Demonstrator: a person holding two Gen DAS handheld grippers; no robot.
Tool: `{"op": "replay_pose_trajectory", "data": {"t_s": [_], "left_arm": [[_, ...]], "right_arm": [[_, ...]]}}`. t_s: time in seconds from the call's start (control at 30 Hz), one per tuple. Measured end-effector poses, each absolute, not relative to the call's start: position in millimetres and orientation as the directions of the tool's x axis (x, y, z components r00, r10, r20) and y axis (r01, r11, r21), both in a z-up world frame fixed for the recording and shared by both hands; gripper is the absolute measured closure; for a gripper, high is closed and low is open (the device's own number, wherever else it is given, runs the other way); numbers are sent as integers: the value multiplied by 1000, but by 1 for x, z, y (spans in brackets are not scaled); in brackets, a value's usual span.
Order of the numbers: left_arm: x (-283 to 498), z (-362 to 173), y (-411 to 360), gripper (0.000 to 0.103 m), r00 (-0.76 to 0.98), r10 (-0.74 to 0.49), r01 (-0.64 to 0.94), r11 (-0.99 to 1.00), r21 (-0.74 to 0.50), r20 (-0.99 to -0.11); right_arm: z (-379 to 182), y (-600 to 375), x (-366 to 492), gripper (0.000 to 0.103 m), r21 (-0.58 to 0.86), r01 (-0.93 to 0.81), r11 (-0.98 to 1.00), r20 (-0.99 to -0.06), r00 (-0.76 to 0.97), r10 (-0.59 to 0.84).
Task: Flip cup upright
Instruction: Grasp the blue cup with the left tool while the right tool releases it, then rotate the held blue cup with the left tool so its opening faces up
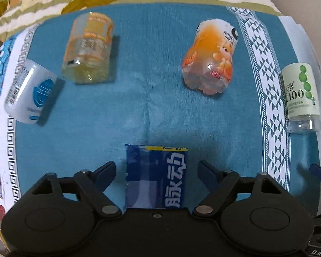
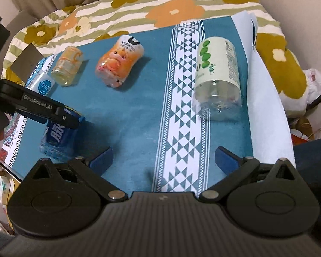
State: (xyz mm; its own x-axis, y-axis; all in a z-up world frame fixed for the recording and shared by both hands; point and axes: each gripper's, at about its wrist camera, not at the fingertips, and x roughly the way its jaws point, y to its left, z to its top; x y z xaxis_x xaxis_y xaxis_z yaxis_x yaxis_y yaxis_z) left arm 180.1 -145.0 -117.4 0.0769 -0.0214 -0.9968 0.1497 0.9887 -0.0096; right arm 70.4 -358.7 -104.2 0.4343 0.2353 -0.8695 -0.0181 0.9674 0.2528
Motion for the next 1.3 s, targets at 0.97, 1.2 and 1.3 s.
{"op": "replay_pose_trajectory", "data": {"t_s": [0.97,1.2,1.3], "left_arm": [[157,-73,-120,39,355,-117,134,988,-73,-927],[115,-88,-106,39,697,-138,57,989,-137,-703],[106,-103,-103,39,761,-130,29,985,-167,-636]], "right_arm": [[-97,-359,77,0,297,-33,954,-845,457,279],[-98,-339,72,0,258,-67,964,-850,459,259],[-100,-331,70,0,225,-83,971,-856,459,238]]}}
